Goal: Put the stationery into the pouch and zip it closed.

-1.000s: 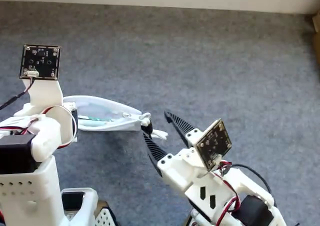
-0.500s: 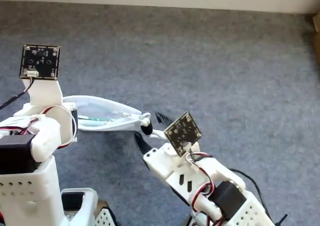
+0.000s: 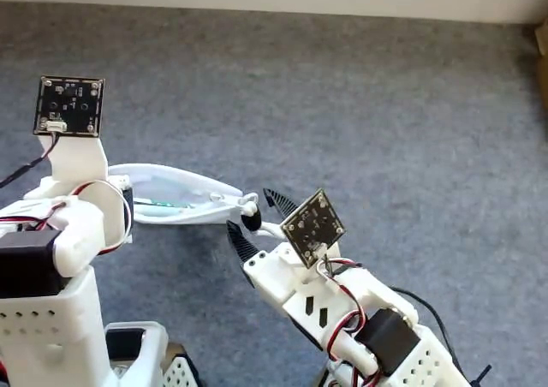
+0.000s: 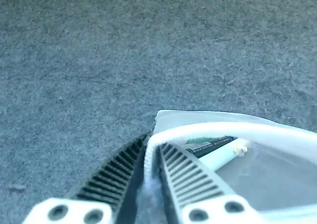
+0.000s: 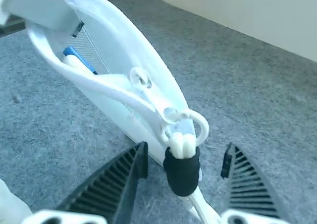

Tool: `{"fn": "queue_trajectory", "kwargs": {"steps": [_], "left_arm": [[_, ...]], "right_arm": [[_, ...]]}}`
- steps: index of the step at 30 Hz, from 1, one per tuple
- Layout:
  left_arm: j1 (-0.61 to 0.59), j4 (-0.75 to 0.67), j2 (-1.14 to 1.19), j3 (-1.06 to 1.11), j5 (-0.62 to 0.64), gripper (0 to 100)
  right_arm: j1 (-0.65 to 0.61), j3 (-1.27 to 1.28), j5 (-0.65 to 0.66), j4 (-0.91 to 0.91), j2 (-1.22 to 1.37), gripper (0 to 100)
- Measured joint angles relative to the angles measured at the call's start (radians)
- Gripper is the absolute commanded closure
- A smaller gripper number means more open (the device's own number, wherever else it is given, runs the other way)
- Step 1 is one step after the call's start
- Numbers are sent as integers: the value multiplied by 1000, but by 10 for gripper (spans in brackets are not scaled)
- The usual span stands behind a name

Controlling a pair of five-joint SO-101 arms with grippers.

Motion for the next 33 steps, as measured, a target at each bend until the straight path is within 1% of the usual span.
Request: {"fn": "queue_trajectory", "kwargs": {"steps": [4, 9, 13, 16, 17, 19, 24, 26, 31, 33], "left_arm": [[0, 0, 0, 0, 0, 990], [0, 0, 0, 0, 0, 990], [0, 0, 0, 0, 0, 991], [0, 0, 0, 0, 0, 989], [-8, 0, 0, 6, 0, 989], [-26, 0, 0, 21, 0, 989], [-37, 2, -2, 28, 0, 988], [-37, 5, -2, 28, 0, 963], [-43, 9, 17, 41, 2, 790], [-40, 9, 20, 44, 2, 745]], "right_arm": [[0, 0, 57, 0, 0, 901], [2, 0, 114, 0, 0, 914], [2, 0, 123, 0, 0, 915], [2, 0, 124, 46, -11, 918], [2, 0, 127, 64, -11, 932], [-2, -9, 129, 98, -14, 991], [2, -29, 201, 164, -34, 995], [-2, -29, 215, 181, -43, 995], [-2, -29, 222, 204, -34, 995], [0, -29, 222, 236, -41, 995]]}}
